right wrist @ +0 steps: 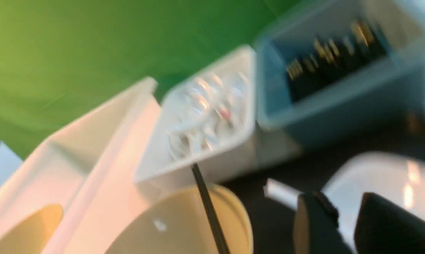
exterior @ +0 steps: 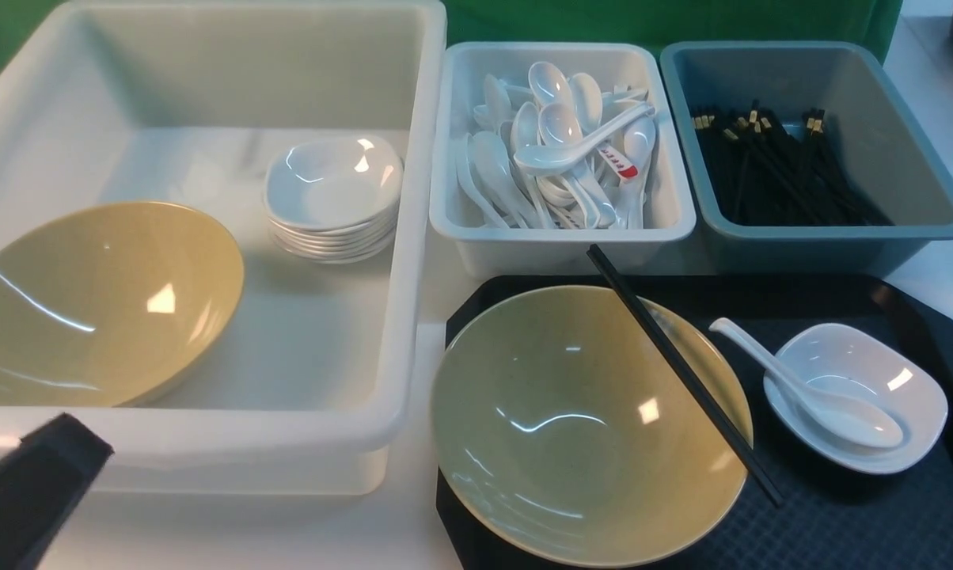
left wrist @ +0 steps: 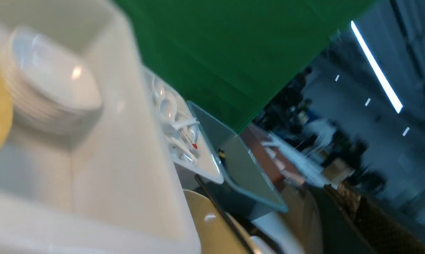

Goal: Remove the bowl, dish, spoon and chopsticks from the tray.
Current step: Use the right arm to grab the chopsticks

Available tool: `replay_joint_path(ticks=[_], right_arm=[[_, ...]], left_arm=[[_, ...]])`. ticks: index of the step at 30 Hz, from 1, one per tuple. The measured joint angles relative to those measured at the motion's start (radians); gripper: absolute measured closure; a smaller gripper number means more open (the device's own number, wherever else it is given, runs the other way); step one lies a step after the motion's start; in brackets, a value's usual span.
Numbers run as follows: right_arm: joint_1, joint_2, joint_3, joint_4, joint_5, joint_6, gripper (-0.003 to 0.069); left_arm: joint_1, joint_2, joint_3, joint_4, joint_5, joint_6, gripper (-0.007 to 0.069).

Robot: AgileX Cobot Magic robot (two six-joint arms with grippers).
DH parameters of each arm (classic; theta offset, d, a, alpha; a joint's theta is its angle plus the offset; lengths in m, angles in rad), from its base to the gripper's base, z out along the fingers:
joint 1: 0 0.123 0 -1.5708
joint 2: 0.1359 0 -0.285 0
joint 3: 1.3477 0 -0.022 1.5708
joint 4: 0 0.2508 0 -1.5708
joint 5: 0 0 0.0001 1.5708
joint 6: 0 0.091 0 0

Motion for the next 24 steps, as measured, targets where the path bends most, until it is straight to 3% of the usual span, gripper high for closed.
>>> replay_joint_path(ticks=[3, 6, 10, 14, 16, 17, 21, 24], right_arm=[[0.007, 0.232, -0.22, -0.054, 0.097, -0.211, 0.0606], [0.007, 0.445, -0.396, -0.066, 0.305, -0.38, 0.0624], [0.033, 0.68, -0.6, -0.075, 0.538, -0.49, 0.0624], [0.112, 0.841, -0.741, -0.084, 0.645, -0.557, 0.0624], [0.219, 0.99, -0.846, -0.109, 0.714, -0.591, 0.0624], [0.228, 1.012, -0.854, -0.113, 0.722, -0.591, 0.0624], [0.396, 1.241, -0.993, -0.247, 0.775, -0.539, 0.0623], [0.442, 1.356, -1.057, -0.286, 0.779, -0.482, 0.0617]], left_arm=[[0.0, 0.213, -0.185, 0.289, 0.192, 0.022, 0.0636], [0.0, 0.355, -0.336, 0.521, 0.379, 0.021, 0.0636], [-0.005, 0.513, -0.474, 0.718, 0.591, 0.021, 0.0636], [-0.054, 0.603, -0.539, 0.801, 0.651, 0.021, 0.0636], [-0.162, 0.666, -0.573, 0.816, 0.659, 0.027, 0.0636], [-0.171, 0.67, -0.577, 0.815, 0.659, 0.028, 0.0636], [-0.359, 0.793, -0.622, 0.786, 0.659, 0.031, 0.0636], [-0.472, 0.892, -0.658, 0.79, 0.643, 0.031, 0.0636]])
